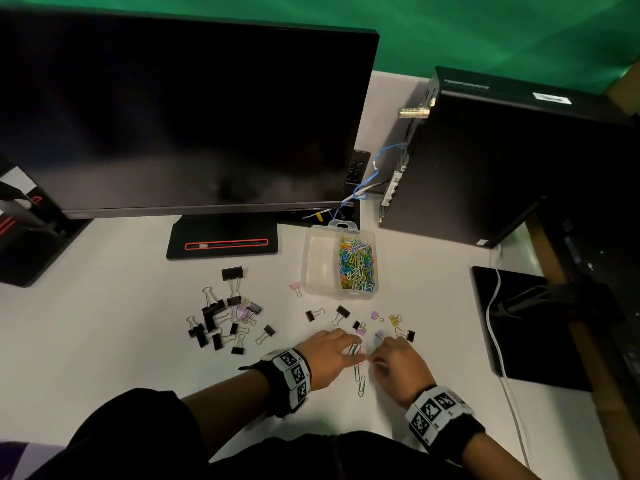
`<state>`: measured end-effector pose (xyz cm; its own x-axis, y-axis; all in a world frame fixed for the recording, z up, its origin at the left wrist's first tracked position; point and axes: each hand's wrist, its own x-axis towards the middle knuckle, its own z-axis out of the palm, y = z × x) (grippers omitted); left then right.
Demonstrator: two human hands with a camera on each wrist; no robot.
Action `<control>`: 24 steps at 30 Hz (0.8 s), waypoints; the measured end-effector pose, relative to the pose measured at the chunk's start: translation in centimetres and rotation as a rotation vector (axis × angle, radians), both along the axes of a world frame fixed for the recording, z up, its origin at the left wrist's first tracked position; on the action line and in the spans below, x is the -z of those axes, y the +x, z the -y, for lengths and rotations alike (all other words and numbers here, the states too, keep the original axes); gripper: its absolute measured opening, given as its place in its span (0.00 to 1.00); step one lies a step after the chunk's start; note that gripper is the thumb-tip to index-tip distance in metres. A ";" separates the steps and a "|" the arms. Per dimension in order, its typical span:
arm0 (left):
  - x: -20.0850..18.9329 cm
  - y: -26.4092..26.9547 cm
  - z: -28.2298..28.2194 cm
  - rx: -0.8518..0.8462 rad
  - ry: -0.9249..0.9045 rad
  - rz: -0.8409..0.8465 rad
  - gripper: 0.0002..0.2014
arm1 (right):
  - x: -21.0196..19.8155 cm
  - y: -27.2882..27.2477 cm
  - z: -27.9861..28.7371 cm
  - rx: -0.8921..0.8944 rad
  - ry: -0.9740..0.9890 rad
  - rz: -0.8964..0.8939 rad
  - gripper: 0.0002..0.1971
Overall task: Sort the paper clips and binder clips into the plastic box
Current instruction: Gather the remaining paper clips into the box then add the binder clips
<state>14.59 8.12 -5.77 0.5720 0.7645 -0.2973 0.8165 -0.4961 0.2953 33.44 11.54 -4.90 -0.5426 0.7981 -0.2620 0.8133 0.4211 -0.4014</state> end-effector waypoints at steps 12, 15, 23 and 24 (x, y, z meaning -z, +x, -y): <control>1.0 -3.8 1.7 -0.122 0.061 0.247 0.14 | -0.1 -0.3 1.3 -0.085 -0.180 -0.069 0.21; -0.2 -4.6 1.9 -0.218 -0.022 0.283 0.20 | -0.1 -1.6 0.9 -0.100 -0.207 -0.105 0.20; -2.0 -7.5 2.6 -0.431 -0.153 0.140 0.48 | -0.1 -5.1 -0.7 -0.021 -0.229 -0.218 0.19; -2.1 -8.2 2.9 -0.442 -0.182 0.133 0.51 | -0.1 -5.0 -0.8 -0.011 -0.227 -0.213 0.20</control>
<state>6.42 5.25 -3.67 0.2470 0.8847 -0.3954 0.8865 -0.0415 0.4610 28.39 12.32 -4.77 -0.6125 0.7260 -0.3128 0.6969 0.3092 -0.6471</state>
